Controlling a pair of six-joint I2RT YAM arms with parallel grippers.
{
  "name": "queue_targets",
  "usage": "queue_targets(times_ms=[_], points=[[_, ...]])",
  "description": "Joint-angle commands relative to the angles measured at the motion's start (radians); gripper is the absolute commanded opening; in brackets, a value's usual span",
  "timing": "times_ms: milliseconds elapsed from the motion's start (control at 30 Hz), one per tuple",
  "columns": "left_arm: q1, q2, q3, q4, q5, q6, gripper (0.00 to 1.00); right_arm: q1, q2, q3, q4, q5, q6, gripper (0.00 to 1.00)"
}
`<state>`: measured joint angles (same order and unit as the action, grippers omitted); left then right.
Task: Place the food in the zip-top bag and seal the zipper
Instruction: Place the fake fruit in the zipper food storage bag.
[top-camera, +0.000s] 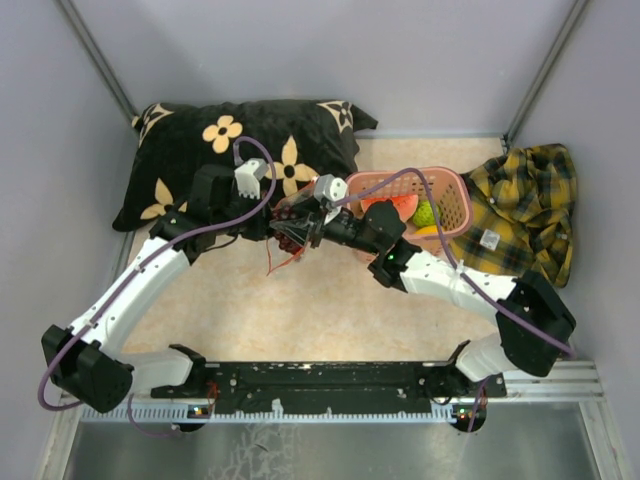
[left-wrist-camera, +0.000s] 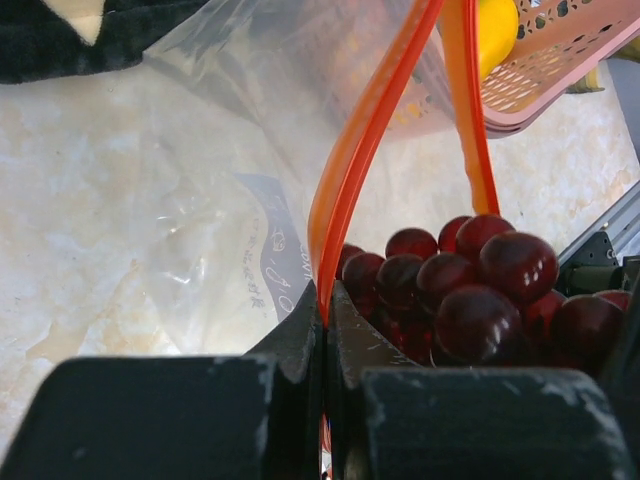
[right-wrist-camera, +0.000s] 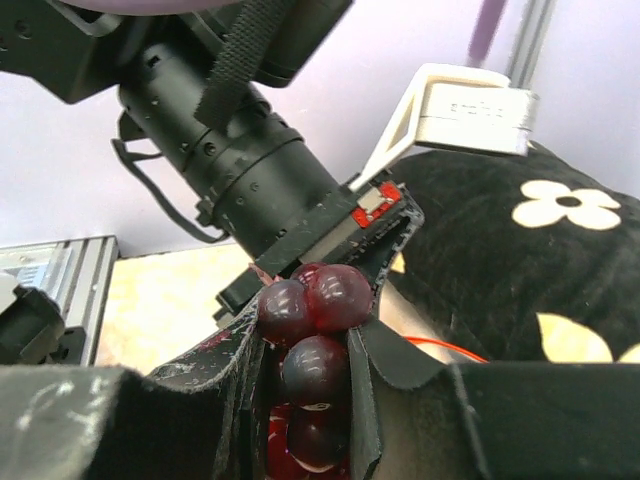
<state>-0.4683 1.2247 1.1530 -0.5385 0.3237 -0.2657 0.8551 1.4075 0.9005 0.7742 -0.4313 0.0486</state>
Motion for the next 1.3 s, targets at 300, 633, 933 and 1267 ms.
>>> queue_targets(times_ms=[300, 633, 933, 1267], points=[[0.006, -0.007, -0.007, 0.036, 0.070, -0.004, 0.00, -0.041, 0.020, 0.035, 0.020, -0.072, -0.059, 0.00], [0.008, -0.015, -0.010, 0.047, 0.097, -0.003, 0.00, -0.122, 0.128, -0.008, 0.109, -0.014, 0.065, 0.00], [0.010, -0.018, -0.012, 0.048, 0.089, -0.004, 0.00, -0.123, 0.122, 0.022, -0.077, 0.010, 0.063, 0.21], [0.017, -0.017, -0.015, 0.048, 0.079, -0.011, 0.00, -0.115, 0.080, 0.175, -0.435, 0.008, 0.016, 0.61]])
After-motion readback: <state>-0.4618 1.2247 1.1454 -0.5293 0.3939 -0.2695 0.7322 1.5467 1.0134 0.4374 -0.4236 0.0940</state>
